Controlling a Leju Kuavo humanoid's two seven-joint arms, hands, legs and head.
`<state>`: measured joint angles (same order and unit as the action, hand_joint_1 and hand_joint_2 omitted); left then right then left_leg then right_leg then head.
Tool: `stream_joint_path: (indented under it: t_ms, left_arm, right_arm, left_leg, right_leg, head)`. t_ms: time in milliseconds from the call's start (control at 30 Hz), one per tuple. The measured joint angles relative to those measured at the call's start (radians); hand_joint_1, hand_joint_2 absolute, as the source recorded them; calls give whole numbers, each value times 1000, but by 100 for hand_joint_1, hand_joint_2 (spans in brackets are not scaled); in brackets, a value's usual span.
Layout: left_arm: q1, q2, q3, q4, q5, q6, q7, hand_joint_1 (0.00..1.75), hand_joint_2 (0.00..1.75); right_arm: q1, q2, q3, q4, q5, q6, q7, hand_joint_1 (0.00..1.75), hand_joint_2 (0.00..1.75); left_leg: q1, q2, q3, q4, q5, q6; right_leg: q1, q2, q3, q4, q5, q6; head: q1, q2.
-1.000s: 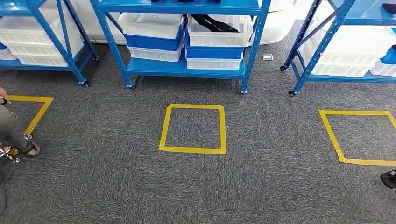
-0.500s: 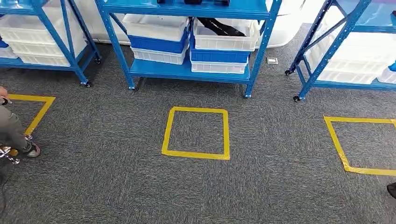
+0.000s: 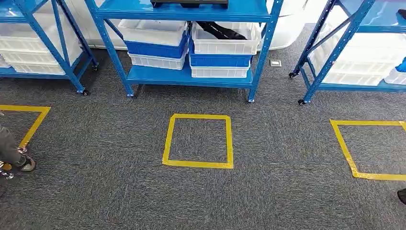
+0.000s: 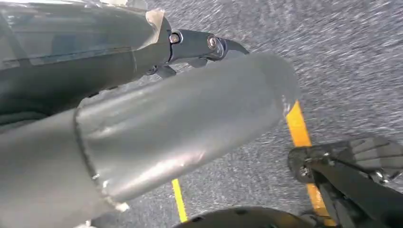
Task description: Take the parts from the cabinet and place them on the table.
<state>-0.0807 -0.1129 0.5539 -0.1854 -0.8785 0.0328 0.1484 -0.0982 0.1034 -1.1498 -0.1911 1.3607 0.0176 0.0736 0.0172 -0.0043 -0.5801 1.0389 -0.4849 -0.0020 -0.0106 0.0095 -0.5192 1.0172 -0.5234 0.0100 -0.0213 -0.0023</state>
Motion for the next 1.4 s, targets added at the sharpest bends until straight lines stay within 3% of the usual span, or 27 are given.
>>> stream_joint_path:
  t_ms: [100,133,167,267,300,367,433,467,533,567,600,633,667,767,800,833,867,933,967,1000,1100,1133,1167,1200,1300,1333,1400]
  left_arm:
    - [0,0,0,0,-2,-2,-2,0,0]
    - [0,-2,0,0,-3,-6,-3,0,0]
    - [0,-2,0,0,-5,-7,-4,0,0]
    - [-3,-2,0,0,-13,-8,-4,0,0]
    - [-3,-2,0,0,-14,-10,-4,0,0]
    - [-2,-4,0,0,-15,-11,-3,0,0]
    - [-2,-6,0,0,-15,-11,-2,0,0]
    - [-2,-8,0,0,-15,-11,-2,0,0]
    - [-3,-10,0,0,-15,-10,-2,0,0]
    - [-4,-10,0,0,-15,-10,-2,0,0]
    - [-5,-11,0,0,-15,-10,-2,0,0]
    - [-7,-11,0,-1,-15,-10,-2,0,0]
    - [-6,-10,0,-1,-15,-9,0,0,0]
    - [-6,-11,0,0,-15,-9,0,0,0]
    - [-4,-11,0,0,-15,-9,0,0,0]
    - [-3,-11,0,0,-15,-9,0,0,0]
    - [-3,-10,0,0,-15,-9,0,0,0]
    - [-3,-7,1,0,-15,-10,0,0,0]
    - [-3,-7,2,0,-15,-10,0,0,0]
    - [-4,-7,2,0,-15,-10,0,0,0]
    - [-4,-7,3,0,-15,-10,0,0,0]
    - [-4,-8,3,0,-15,-10,-2,0,0]
    - [-4,-8,3,0,-16,-10,-3,0,0]
    - [-4,-7,3,0,-16,-10,-3,0,0]
    - [-5,-6,3,0,-18,-10,-5,0,0]
    - [-5,-6,3,0,-18,-10,-5,0,0]
    - [-3,-6,4,0,-18,-10,-5,0,0]
  right_arm:
    - [-1,0,1,0,-3,0,0,0,175]
    - [-2,-2,1,-1,-6,0,1,0,175]
    - [-2,-3,1,-1,-7,0,1,0,175]
    - [1,-4,1,-1,-12,0,1,0,175]
    - [3,-4,1,-1,-12,0,1,0,175]
    - [4,-5,1,-1,-12,0,1,0,175]
    - [4,-6,1,-1,-12,-2,1,0,175]
    - [5,-7,1,-1,-12,-2,0,0,175]
    - [1,-8,1,-1,-11,-2,0,0,175]
    - [1,-8,2,-1,-11,-2,0,0,175]
    - [2,-8,2,-1,-11,-2,0,0,175]
    - [2,-5,2,-1,-11,-2,0,0,175]
    - [2,-5,2,-1,-11,-2,1,0,175]
    - [2,-5,2,-1,-10,-2,1,0,175]
    - [2,-4,2,-1,-9,-1,1,0,175]
    - [2,-5,2,-1,-9,-1,0,0,175]
    - [3,-5,2,-1,-8,0,1,0,175]
    - [5,-1,2,-1,-7,0,1,0,175]
    - [5,-1,2,-1,-6,0,1,0,175]
    - [3,-1,3,-1,-5,0,1,0,175]
    - [1,-1,3,-1,-3,0,1,0,175]
    - [1,-2,4,-2,-3,0,1,0,175]
    - [1,-3,5,-2,-3,0,1,0,175]
    - [1,-4,5,-2,-3,0,0,0,175]
    - [3,-5,5,-2,-2,0,0,0,175]
    - [5,-5,5,-2,-2,0,0,0,175]
    - [6,-6,6,-2,-2,0,0,0,175]
  left_leg:
    - [-12,0,4,-6,-4,23]
    - [0,-1,22,-19,4,35]
    - [-4,1,26,-22,3,40]
    - [-7,2,33,-22,-6,53]
    - [-9,1,37,-22,-10,55]
    - [-12,-3,51,-22,-20,54]
    - [-13,-6,72,-22,-34,49]
    - [-14,-6,69,-22,-42,45]
    - [-19,-6,78,-23,-54,33]
    - [-19,-6,79,-24,-55,30]
    - [-17,-5,81,-28,-56,27]
    - [-15,-5,84,-23,-64,20]
    - [-14,-3,77,0,-74,13]
    - [-5,-1,-40,209,-169,-3]
    - [-4,-1,-84,270,-179,-7]
    - [-2,0,-104,280,-162,-10]
    - [2,1,-100,243,-120,-12]
    - [7,2,-39,87,-14,-12]
    - [9,3,-8,12,19,-10]
    - [1,2,1,-2,1,-5]
    - [-11,-1,3,-4,-2,19]
    - [-6,-2,20,-16,5,32]
    - [-3,0,26,-23,9,38]
    - [-3,0,27,-23,9,45]
    - [-6,1,33,-23,-2,56]
    - [-8,0,37,-23,-6,56]
    - [-9,-5,53,-23,-18,53]
  right_leg:
    - [-3,-1,11,-13,-3,19]
    - [-1,-2,13,-4,-7,23]
    - [-2,-3,-1,33,-24,23]
    - [-2,-2,-132,258,-110,13]
    - [0,-3,-165,304,-113,18]
    - [-1,-3,-163,252,-61,32]
    - [0,-3,-87,60,40,43]
    - [2,-5,-70,17,64,31]
    - [12,-4,-56,9,61,11]
    - [15,-3,-57,10,59,8]
    - [14,-3,-56,8,59,1]
    - [-6,-2,-47,-2,62,-7]
    - [-4,-1,-42,-4,61,-10]
    - [-5,-5,-35,-4,50,-26]
    - [-5,-5,-32,-4,47,-29]
    - [-5,-4,-28,-4,44,-30]
    - [-6,-3,-22,-4,39,-27]
    - [-9,-2,-5,-4,29,-19]
    - [-9,-2,-2,-4,24,-15]
    - [4,-1,-6,-3,14,-5]
    - [0,-1,1,-14,11,14]
    - [8,-1,5,-14,7,23]
    - [1,-3,3,8,0,25]
    - [2,-3,-20,54,-23,21]
    - [-1,-3,-158,283,-103,16]
    - [-1,-3,-186,314,-100,23]
    - [-1,-3,-157,212,-29,40]
  head:
    - [-2,0]
    - [1,0]
    - [1,0]
    - [1,0]
    - [2,0]
    - [1,0]
    - [1,0]
    - [2,0]
    - [1,0]
    - [0,0]
    - [1,0]
    - [0,0]
    - [0,0]
    - [-2,0]
    - [-3,0]
    - [-2,0]
    - [-3,0]
    - [-2,0]
    - [-4,0]
    - [-4,0]
    - [-3,0]
    - [-4,0]
    - [0,0]
    - [1,0]
    - [2,0]
    - [2,0]
    - [3,0]
